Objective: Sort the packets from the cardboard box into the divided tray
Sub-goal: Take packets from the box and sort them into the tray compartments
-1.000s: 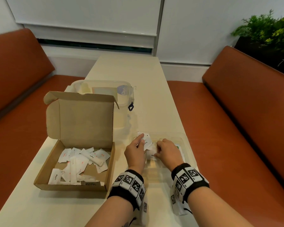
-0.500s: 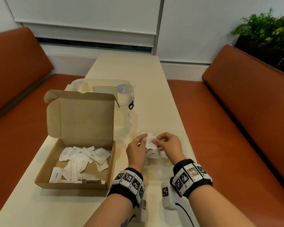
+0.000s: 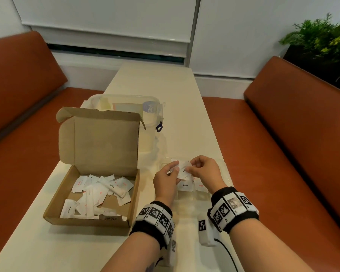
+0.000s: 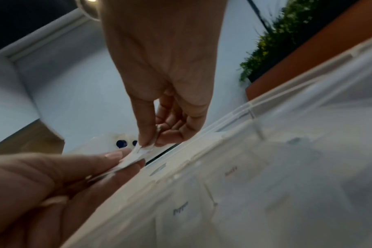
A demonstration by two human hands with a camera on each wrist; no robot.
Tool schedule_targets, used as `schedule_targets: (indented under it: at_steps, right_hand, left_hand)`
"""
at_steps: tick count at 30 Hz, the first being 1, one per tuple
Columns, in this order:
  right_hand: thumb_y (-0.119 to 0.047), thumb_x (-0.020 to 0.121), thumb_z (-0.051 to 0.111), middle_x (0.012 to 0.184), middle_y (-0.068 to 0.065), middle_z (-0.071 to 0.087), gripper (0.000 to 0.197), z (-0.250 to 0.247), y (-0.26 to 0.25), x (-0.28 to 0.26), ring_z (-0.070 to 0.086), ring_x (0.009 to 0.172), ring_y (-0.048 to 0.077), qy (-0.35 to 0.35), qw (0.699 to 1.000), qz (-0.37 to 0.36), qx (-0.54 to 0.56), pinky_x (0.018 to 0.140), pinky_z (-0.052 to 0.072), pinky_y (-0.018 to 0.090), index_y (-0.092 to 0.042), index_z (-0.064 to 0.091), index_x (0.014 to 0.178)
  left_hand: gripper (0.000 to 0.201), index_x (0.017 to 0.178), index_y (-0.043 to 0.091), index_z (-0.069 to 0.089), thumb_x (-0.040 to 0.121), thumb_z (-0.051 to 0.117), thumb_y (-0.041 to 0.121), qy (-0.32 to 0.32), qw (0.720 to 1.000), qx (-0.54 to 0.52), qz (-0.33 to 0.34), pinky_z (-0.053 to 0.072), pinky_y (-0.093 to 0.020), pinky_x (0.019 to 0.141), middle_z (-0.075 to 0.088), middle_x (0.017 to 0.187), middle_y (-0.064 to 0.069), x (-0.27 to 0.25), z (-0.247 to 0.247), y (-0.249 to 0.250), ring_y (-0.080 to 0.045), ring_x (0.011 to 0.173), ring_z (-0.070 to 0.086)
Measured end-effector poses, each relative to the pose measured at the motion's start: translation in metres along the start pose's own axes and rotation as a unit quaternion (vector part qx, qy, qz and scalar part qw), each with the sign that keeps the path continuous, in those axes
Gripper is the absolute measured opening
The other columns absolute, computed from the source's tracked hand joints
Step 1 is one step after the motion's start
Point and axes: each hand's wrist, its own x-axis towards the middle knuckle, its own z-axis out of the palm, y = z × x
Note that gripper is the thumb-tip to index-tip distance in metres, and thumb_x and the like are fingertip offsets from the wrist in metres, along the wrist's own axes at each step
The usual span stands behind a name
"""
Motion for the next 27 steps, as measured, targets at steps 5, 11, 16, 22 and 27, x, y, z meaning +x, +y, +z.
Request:
schedule_targets:
  at_steps: [5,11,16,22,27]
  right_hand:
    - [-0.004,0.080,0.072,0.072,0.000,0.068,0.008,-0.015,-0.005,0.001,0.061,0.064,0.010,0.001,0.998,-0.036,-0.045,0.060,0.050,0.013,-0.009,0.069,0.085]
    - [-0.005,0.074,0.076,0.070,-0.001,0.063,0.022,-0.021,-0.027,0.005,0.056,0.056,0.006,-0.124,0.954,-0.055,-0.267,0.048,0.041,0.008,-0.017,0.062,0.085]
    - [-0.003,0.076,0.071,0.071,0.004,0.061,0.026,-0.002,-0.020,-0.003,0.056,0.059,0.011,-0.073,0.970,-0.101,-0.211,0.049,0.041,0.008,-0.015,0.052,0.090]
    - [-0.011,0.076,0.076,0.071,0.004,0.057,0.035,0.009,-0.005,-0.012,0.056,0.062,0.014,-0.014,0.995,-0.043,-0.091,0.060,0.050,0.023,-0.017,0.050,0.100]
    - [-0.005,0.080,0.071,0.073,0.005,0.064,0.012,0.005,0.004,-0.015,0.060,0.068,0.017,0.026,0.999,-0.026,-0.015,0.064,0.052,0.025,-0.008,0.063,0.088]
  left_hand:
    - [0.023,0.108,0.013,0.071,0.095,0.053,0.005,0.025,1.000,0.018,0.002,0.050,-0.010,0.053,0.067,0.109,-0.019,0.003,0.001,-0.003,-0.042,0.094,0.061]
    - [0.016,0.100,0.021,0.073,0.092,0.060,0.014,-0.020,0.998,0.058,0.007,0.057,-0.022,0.069,0.069,0.102,-0.001,0.001,0.002,-0.002,-0.009,0.083,0.064]
    - [0.009,0.089,0.023,0.075,0.087,0.068,0.028,-0.017,0.998,0.066,0.011,0.056,-0.040,0.084,0.070,0.083,0.012,-0.004,0.001,0.005,-0.015,0.089,0.067]
    - [0.009,0.092,0.018,0.074,0.088,0.066,0.020,0.027,0.996,0.074,0.029,0.054,-0.037,0.083,0.070,0.085,0.002,-0.003,-0.001,0.003,-0.014,0.079,0.060]
    - [0.018,0.103,0.010,0.073,0.091,0.063,0.018,0.039,0.996,0.079,0.031,0.054,-0.024,0.071,0.072,0.094,-0.005,-0.001,0.000,0.000,-0.016,0.073,0.062]
